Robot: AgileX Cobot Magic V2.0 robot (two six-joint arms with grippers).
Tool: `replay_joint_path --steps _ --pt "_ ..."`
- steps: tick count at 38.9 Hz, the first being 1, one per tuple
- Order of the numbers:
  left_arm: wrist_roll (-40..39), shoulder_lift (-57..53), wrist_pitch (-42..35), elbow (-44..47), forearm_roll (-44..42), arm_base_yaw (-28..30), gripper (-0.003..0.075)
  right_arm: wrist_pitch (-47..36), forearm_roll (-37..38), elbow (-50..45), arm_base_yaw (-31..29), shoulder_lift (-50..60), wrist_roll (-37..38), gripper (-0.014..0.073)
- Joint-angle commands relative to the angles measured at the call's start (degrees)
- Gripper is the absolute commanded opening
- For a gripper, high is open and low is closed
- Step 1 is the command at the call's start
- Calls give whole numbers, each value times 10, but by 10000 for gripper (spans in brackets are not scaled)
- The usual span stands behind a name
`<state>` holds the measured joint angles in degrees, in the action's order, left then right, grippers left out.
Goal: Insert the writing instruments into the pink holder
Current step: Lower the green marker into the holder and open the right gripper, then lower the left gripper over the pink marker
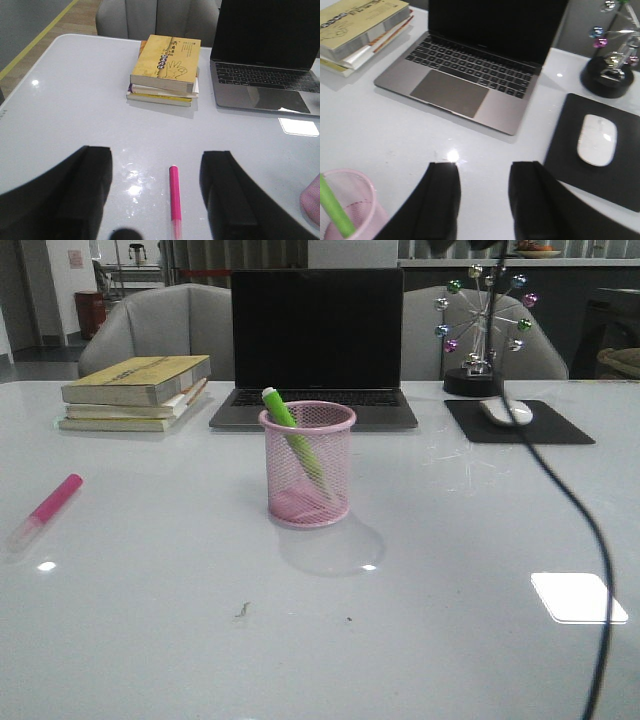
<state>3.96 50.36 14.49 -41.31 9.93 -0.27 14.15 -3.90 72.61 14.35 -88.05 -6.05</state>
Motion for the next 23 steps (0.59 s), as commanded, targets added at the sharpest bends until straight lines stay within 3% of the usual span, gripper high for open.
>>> replay_joint_path --steps 1,10,23 --pt "-2 -4 -53 -22 6 1 456 -15 13 -4 -30 75 -6 373" --pt "-2 -4 -79 -22 6 1 456 11 13 -147 -101 241 -6 373" --pt "-2 -4 -82 -22 6 1 456 67 13 -295 -187 380 -6 373"
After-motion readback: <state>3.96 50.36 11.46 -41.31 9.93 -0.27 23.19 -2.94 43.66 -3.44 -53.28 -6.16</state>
